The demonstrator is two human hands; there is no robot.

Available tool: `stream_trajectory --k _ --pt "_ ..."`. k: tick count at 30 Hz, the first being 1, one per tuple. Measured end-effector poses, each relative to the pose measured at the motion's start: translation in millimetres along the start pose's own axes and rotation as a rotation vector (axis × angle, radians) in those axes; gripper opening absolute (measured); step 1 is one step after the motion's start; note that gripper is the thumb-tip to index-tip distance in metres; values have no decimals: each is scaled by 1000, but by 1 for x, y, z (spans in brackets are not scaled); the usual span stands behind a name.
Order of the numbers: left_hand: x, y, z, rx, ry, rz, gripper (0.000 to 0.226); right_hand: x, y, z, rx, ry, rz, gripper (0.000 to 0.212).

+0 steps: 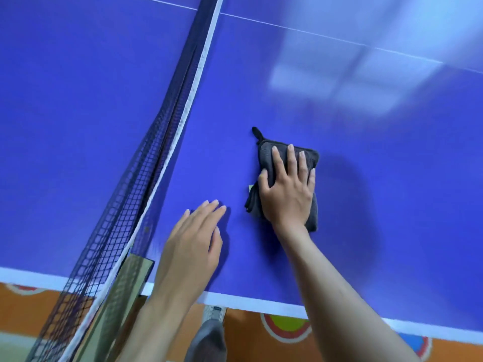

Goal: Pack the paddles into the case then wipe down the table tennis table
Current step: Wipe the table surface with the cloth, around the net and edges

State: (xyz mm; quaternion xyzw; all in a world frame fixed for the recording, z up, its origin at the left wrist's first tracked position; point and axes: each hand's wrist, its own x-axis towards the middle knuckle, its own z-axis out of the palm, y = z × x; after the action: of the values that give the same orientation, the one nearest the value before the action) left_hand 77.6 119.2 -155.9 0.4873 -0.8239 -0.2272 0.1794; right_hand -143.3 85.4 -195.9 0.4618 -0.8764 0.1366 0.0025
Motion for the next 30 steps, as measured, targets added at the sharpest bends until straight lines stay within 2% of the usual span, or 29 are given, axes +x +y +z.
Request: stream_trajectory --k 5,12,20,26,30 --pt "17 1 4 -7 70 64 38 63 6 2 33 -45 -9 64" --pt "26 23 13 45 54 79 33 61 12 4 21 -28 -75 62" --pt "-27 61 8 94 79 67 31 -72 48 -20 12 52 -124 57" --pt "-65 99 0 76 42 -5 31 -188 91 -54 2 -30 -143 59" --pt "-76 116 5 64 17 -33 31 -225 111 -62 -21 -60 -119 60"
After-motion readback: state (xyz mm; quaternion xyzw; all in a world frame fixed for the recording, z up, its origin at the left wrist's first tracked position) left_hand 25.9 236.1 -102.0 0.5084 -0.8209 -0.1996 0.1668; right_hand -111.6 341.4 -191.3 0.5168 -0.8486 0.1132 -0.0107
